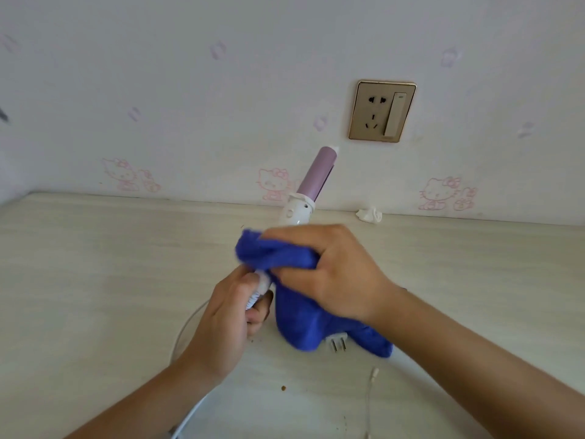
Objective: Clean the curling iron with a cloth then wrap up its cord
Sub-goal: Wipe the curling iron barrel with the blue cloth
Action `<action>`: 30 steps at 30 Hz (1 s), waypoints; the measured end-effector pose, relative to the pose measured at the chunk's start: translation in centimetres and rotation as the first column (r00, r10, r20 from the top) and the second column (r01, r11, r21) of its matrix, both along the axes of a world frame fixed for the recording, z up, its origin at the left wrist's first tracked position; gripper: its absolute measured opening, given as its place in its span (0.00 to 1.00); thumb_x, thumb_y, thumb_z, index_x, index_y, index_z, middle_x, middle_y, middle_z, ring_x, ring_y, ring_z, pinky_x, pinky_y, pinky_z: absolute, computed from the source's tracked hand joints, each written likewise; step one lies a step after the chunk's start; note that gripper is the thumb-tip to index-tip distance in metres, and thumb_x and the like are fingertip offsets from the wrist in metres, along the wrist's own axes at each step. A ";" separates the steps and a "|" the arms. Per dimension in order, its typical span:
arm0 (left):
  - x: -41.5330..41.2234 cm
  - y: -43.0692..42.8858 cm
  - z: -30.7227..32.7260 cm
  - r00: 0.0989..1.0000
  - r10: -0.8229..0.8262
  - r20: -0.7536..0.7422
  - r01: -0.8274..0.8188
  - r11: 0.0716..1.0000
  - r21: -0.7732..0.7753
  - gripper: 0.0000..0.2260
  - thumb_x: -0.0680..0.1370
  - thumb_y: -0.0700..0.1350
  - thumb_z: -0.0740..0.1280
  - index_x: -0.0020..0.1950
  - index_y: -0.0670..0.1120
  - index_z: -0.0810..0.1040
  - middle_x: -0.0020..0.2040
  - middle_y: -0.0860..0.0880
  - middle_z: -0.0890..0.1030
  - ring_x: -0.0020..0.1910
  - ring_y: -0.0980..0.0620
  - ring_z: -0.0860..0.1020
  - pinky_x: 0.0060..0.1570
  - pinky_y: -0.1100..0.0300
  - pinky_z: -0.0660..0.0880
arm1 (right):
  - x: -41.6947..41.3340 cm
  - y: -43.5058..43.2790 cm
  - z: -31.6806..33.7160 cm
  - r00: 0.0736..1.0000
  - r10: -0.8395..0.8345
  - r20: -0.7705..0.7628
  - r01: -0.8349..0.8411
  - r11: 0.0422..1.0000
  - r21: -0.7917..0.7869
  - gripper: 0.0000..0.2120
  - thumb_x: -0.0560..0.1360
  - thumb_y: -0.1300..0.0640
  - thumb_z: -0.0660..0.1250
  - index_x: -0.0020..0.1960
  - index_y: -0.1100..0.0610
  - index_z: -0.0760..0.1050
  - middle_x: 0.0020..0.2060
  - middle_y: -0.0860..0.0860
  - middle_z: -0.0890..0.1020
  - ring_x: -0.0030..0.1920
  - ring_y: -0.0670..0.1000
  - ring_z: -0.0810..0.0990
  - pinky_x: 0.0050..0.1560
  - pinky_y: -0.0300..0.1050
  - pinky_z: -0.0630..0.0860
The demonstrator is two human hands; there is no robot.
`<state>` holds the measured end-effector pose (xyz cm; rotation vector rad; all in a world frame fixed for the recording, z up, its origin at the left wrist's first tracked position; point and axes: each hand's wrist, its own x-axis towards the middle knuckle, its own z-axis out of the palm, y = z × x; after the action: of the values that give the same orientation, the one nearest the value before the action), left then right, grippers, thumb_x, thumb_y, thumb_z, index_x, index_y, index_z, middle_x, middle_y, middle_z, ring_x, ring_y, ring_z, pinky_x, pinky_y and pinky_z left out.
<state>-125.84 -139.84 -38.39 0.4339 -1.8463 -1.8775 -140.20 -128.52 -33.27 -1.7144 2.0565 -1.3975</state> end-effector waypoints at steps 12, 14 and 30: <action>0.1 0.9 -0.8 0.996 0.083 0.014 -0.083 0.993 0.087 0.11 0.73 0.47 0.56 0.29 0.53 0.65 0.27 0.55 0.60 0.26 0.56 0.57 0.23 0.66 0.57 | 1.0 0.1 -0.8 0.993 0.111 -0.043 -0.110 0.994 0.023 0.20 0.71 0.59 0.70 0.62 0.45 0.81 0.52 0.40 0.86 0.54 0.44 0.84 0.57 0.49 0.80; 0.1 0.8 -1.0 0.999 0.047 -0.029 -0.045 0.997 0.061 0.10 0.74 0.50 0.58 0.36 0.48 0.71 0.27 0.54 0.60 0.25 0.56 0.56 0.24 0.65 0.55 | -0.4 0.0 -0.3 0.999 -0.044 0.004 0.044 0.997 -0.068 0.21 0.73 0.60 0.71 0.64 0.46 0.82 0.55 0.40 0.86 0.57 0.43 0.84 0.60 0.49 0.80; 0.5 0.6 -1.0 0.999 -0.021 -0.036 0.022 0.999 0.026 0.17 0.75 0.58 0.66 0.47 0.43 0.76 0.27 0.56 0.62 0.25 0.56 0.57 0.24 0.66 0.56 | -3.2 0.7 0.7 0.982 -0.155 0.108 0.166 0.981 -0.096 0.19 0.74 0.66 0.71 0.61 0.49 0.84 0.49 0.45 0.88 0.51 0.47 0.85 0.56 0.54 0.81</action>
<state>-125.35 -139.25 -39.43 0.3878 -1.8119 -1.9137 -143.40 -127.77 -32.62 -1.5089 2.1432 -1.6309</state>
